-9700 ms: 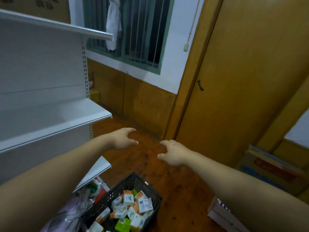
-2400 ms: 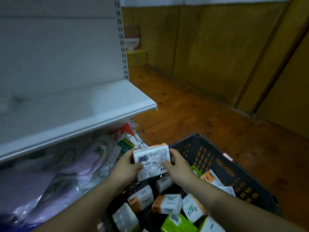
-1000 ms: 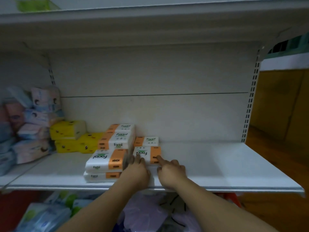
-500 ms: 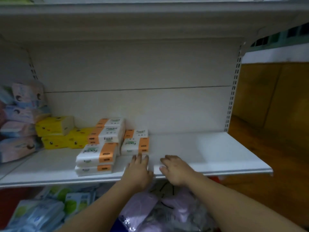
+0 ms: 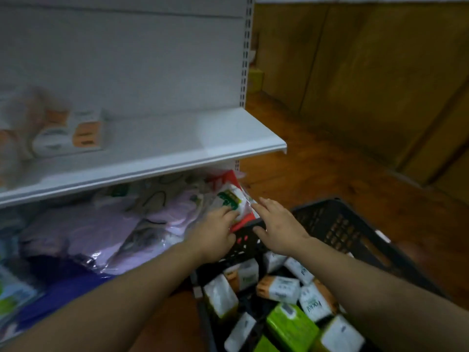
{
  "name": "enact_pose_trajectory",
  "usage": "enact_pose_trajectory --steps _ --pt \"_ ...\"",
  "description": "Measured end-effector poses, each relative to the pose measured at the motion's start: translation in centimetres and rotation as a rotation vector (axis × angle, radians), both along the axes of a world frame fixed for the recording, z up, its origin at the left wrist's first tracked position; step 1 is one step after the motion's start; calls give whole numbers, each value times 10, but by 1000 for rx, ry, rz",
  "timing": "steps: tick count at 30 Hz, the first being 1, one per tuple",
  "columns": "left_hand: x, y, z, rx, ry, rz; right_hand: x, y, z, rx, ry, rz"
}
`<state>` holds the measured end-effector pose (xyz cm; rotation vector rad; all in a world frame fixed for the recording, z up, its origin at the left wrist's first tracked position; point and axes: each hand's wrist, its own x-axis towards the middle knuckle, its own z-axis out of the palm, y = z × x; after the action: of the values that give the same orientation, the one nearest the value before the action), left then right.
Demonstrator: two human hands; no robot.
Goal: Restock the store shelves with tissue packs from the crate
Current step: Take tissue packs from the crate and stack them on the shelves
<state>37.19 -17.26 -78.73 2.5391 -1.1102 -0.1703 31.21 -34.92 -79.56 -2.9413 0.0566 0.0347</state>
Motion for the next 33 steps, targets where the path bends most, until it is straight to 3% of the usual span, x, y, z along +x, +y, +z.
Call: enact_pose_trajectory --steps 5,9,13,18,21,25,28,30,33 --pt "-16 -31 -67 117 70 19 -30 -35 -73 82 168 -132" --pt "-20 -48 -95 59 -234 -92 -48 -49 -124 173 357 -199" --pt "-30 -65 -128 22 -229 -185 -60 -61 -156 183 502 -213" --pt "-28 -88 -143 418 146 -190 -66 -75 -174 132 586 -211" --pt "-26 -100 -168 541 420 -119 -73 -74 -180 101 636 -200" --pt "-32 -113 -212 479 746 -16 -78 -74 -180 154 655 -217" --pt "-40 -116 -231 252 958 113 -84 -78 -175 178 614 -235" --pt "-44 -121 -220 127 1021 210 -86 -81 -171 259 558 -296" --pt "-45 -128 -188 59 924 448 -86 -85 -158 400 447 -425"
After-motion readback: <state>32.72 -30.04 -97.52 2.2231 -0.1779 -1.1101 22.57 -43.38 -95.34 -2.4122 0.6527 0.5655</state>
